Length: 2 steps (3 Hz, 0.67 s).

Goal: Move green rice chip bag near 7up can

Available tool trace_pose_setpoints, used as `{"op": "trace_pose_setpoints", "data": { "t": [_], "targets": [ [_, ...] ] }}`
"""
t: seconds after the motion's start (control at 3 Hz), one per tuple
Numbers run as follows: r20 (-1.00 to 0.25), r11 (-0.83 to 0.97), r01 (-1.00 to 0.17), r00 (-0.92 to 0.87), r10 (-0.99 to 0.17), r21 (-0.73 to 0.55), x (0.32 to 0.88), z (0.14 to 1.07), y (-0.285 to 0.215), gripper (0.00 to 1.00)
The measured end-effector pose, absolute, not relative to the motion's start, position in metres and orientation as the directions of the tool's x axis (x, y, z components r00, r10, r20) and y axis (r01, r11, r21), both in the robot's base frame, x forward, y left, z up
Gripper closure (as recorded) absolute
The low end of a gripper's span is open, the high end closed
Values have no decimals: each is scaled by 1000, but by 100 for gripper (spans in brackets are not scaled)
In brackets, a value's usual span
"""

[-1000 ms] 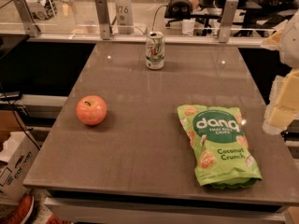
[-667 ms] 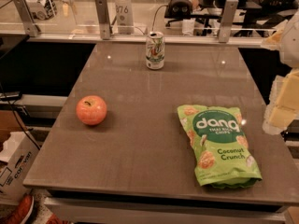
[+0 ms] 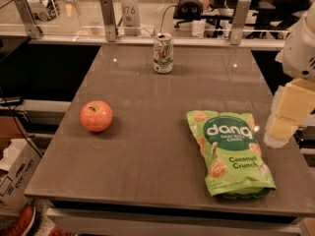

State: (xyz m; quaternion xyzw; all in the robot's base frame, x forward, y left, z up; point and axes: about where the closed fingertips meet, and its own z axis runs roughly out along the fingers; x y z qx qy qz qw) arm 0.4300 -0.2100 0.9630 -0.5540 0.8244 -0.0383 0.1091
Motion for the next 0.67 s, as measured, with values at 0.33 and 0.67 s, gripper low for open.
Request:
{"op": "trace_pose_setpoints", "data": {
  "t": [0.33,0.67],
  "targets": [
    [-108,485,-865,-474,-874,-132,425,947,-207,0],
    [-83,592,-802,-587,-806,-77,418,927,-204,0]
  ]
}}
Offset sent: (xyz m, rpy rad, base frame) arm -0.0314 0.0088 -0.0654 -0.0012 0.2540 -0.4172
